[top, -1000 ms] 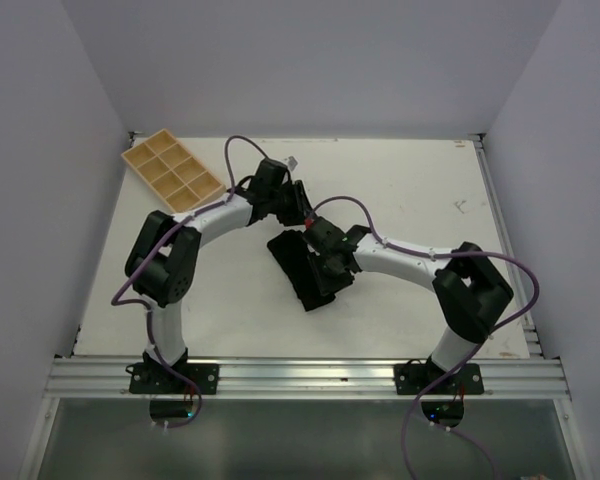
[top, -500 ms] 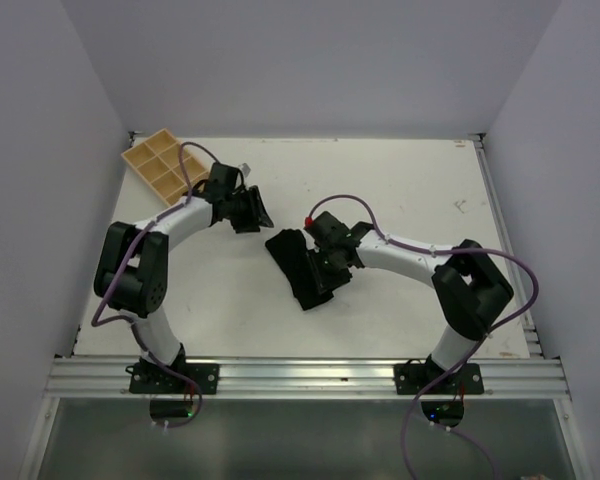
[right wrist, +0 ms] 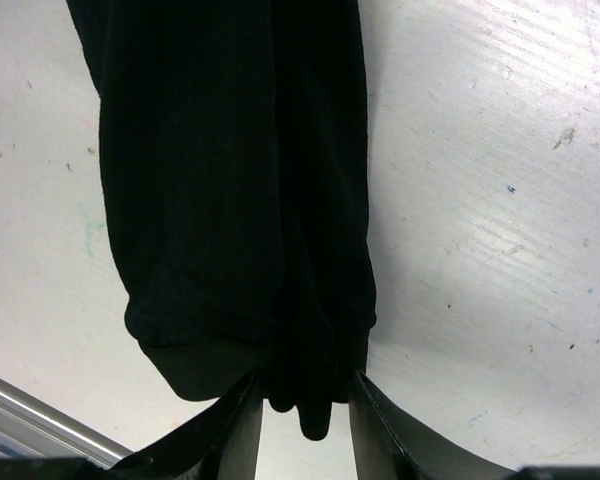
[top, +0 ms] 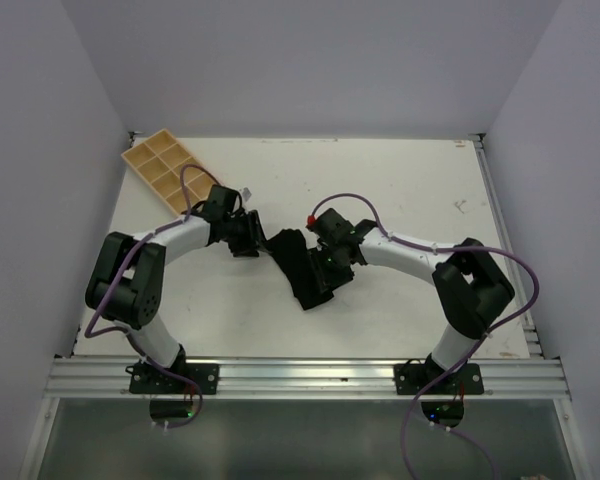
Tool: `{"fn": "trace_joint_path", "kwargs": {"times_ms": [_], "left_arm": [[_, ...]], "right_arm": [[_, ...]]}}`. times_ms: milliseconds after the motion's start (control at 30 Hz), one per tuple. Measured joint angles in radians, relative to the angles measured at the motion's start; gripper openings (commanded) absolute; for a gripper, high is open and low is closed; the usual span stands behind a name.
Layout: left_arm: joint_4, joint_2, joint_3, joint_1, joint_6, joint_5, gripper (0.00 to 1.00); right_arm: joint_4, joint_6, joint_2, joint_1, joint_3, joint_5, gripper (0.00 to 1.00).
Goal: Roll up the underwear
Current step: Fold the underwear
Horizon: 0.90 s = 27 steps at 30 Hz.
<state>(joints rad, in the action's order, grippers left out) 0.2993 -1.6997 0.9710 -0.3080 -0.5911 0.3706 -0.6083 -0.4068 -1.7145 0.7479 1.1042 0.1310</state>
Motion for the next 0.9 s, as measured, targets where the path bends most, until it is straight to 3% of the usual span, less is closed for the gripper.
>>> {"fn": "trace_joint_path", "kwargs": {"times_ms": [367, 500, 533, 700, 900], "left_arm": [[-0.122, -0.029, -0.030, 0.000, -0.026, 0.062, 0.47], [-0.124, -0.088, 0.015, 0.000, -0.024, 0.063, 0.35], [-0.121, -0.108, 0.036, 0.000, -0.021, 0.064, 0.26], [-0.097, -0.192, 0.139, 0.000, 0.010, 0.064, 0.05], [-0.051, -0.224, 0.232, 0.000, 0.062, 0.067, 0.00]], "right_arm": [[0.034, 0.026, -0.014, -0.030, -0.036, 0.074, 0.40], [0.048, 0.029, -0.014, -0.041, -0.049, 0.100, 0.33], [0.049, 0.029, -0.014, -0.043, -0.049, 0.103, 0.31], [0.056, 0.031, -0.014, -0.051, -0.049, 0.121, 0.26], [0.052, 0.047, -0.014, -0.082, -0.048, 0.122, 0.25]]}}
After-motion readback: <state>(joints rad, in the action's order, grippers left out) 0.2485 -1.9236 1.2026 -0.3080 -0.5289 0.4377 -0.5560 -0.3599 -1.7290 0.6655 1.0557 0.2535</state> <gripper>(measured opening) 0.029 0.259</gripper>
